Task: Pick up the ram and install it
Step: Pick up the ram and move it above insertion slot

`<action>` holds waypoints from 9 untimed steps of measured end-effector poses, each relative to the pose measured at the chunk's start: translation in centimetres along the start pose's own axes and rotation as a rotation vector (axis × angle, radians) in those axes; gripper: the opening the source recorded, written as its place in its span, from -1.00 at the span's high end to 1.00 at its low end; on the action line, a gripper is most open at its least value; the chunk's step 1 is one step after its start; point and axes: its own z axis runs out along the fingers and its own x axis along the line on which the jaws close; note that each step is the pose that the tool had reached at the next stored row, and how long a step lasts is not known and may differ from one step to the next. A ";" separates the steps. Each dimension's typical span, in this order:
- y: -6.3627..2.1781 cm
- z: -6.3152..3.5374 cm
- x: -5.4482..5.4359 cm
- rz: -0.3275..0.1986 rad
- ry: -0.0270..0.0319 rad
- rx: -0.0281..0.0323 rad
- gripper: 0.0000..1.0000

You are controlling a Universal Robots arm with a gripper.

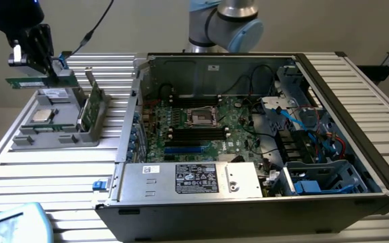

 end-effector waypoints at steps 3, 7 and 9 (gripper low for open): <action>-0.95 -0.63 0.1 0.000 -0.0008 -0.0085 0.73; -2.23 -1.56 0.1 0.001 -0.0018 -0.0190 0.73; -2.88 -2.04 0.2 0.001 -0.0023 -0.0236 0.73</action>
